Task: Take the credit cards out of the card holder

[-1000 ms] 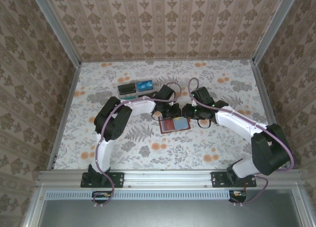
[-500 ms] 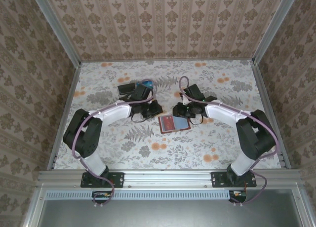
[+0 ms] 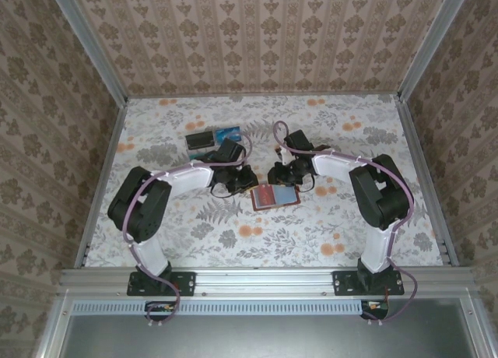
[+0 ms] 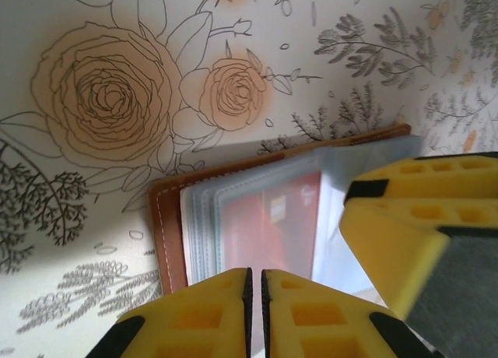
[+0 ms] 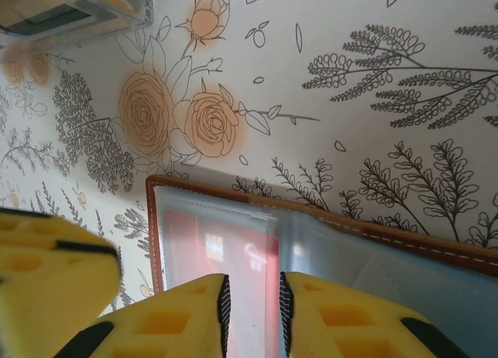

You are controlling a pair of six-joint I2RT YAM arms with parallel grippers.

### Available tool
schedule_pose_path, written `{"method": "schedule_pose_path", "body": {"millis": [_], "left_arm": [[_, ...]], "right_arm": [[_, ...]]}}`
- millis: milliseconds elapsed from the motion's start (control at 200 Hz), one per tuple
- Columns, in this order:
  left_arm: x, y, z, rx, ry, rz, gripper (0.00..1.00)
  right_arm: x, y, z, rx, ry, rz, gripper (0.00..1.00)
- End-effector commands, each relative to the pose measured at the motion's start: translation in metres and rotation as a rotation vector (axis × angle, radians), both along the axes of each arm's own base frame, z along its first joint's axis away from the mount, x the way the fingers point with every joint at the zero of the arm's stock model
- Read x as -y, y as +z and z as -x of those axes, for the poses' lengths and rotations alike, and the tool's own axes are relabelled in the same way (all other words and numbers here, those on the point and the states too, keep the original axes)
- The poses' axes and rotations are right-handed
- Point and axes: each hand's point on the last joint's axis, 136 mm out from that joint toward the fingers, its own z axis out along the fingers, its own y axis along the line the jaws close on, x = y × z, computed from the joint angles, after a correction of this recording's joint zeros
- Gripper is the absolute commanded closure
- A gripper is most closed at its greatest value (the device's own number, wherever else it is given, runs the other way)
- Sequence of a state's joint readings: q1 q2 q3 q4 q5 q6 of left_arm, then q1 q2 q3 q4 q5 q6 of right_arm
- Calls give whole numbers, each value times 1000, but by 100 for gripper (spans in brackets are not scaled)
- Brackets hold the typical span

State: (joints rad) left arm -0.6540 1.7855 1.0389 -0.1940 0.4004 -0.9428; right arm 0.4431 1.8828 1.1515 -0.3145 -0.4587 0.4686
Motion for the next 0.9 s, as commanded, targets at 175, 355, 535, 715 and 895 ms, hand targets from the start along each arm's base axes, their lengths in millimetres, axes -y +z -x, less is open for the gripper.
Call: {"method": "schedule_pose_path", "body": {"millis": [175,355,535,715,895], "left_arm": [[11,-16,-2,-38,-16,12,88],[3,-24,1,-42,-19,-38,88],[-2,-32,3,-52,-31,-73,89],[-6,-42,1,-60,-39,-97,89],[-9,-48,-1,-63,-37,-105,89]], "right_arm": [[-4,-12,22,-89,56,-11,71],[2,-21,26,-100,42,29,70],[6,-26,30,-113,40,47,70],[15,-31,34,-108,15,82,70],[16,-29,37,-107,2,74,67]]}}
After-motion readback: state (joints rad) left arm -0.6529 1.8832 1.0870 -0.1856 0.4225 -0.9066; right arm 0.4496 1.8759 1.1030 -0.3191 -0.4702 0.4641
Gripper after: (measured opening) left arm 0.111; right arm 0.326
